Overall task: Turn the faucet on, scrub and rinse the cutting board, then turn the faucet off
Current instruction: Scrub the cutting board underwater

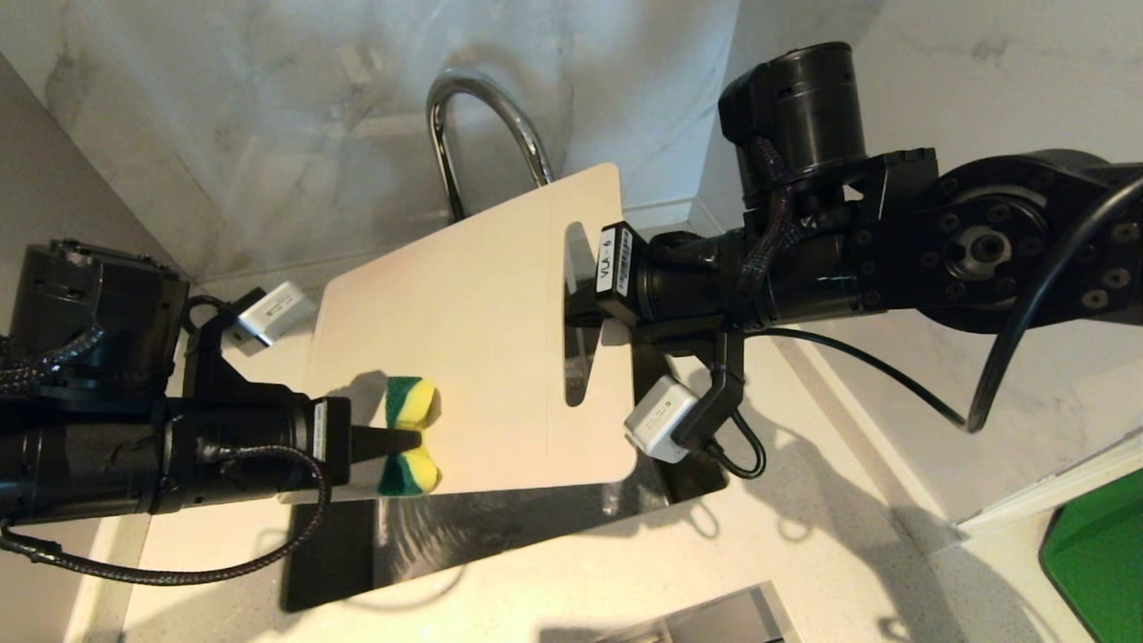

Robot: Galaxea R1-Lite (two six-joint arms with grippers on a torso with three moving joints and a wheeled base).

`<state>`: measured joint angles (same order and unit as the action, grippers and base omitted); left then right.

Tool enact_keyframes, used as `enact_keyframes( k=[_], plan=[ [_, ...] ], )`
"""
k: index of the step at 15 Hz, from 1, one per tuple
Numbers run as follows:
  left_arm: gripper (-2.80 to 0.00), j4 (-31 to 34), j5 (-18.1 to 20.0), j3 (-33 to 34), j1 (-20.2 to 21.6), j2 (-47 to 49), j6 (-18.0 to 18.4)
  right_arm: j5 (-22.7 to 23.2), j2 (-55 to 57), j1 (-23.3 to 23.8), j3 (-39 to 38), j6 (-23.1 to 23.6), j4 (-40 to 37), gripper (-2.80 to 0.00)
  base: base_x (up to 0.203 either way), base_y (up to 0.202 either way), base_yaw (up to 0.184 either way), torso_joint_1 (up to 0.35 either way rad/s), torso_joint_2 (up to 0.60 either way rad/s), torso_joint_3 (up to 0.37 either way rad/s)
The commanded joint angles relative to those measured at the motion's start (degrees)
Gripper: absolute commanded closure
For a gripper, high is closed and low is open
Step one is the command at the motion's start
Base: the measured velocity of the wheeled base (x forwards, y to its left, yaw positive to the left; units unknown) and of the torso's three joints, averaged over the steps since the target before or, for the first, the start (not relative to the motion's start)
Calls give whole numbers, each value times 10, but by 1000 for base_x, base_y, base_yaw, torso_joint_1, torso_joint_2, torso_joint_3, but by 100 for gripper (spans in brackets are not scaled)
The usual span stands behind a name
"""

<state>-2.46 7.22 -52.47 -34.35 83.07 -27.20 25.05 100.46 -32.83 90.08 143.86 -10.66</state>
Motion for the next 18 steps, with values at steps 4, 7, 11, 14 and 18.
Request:
enact_keyframes(
  k=[4, 7, 11, 14, 18],
  plan=[
    [0, -36, 76, 58, 135, 4, 31, 3, -5, 0, 2, 1, -1, 0, 0, 0, 0, 0, 0, 0],
    [0, -38, 119, 85, 182, 1, 46, 3, -7, 0, 2, 0, -1, 0, 0, 0, 0, 0, 0, 0],
    [0, -96, 126, 123, 223, 6, 58, 2, -11, 0, 1, 0, -1, 0, 0, 0, 0, 0, 0, 0],
    [0, -98, 158, 123, 276, 17, 83, 2, -13, 0, -2, 0, -1, 0, 0, 0, 0, 0, 0, 0],
    [0, -98, 163, 124, 307, 28, 95, 3, -13, 0, -3, 0, -1, 0, 0, 0, 0, 0, 0, 0]
  ],
)
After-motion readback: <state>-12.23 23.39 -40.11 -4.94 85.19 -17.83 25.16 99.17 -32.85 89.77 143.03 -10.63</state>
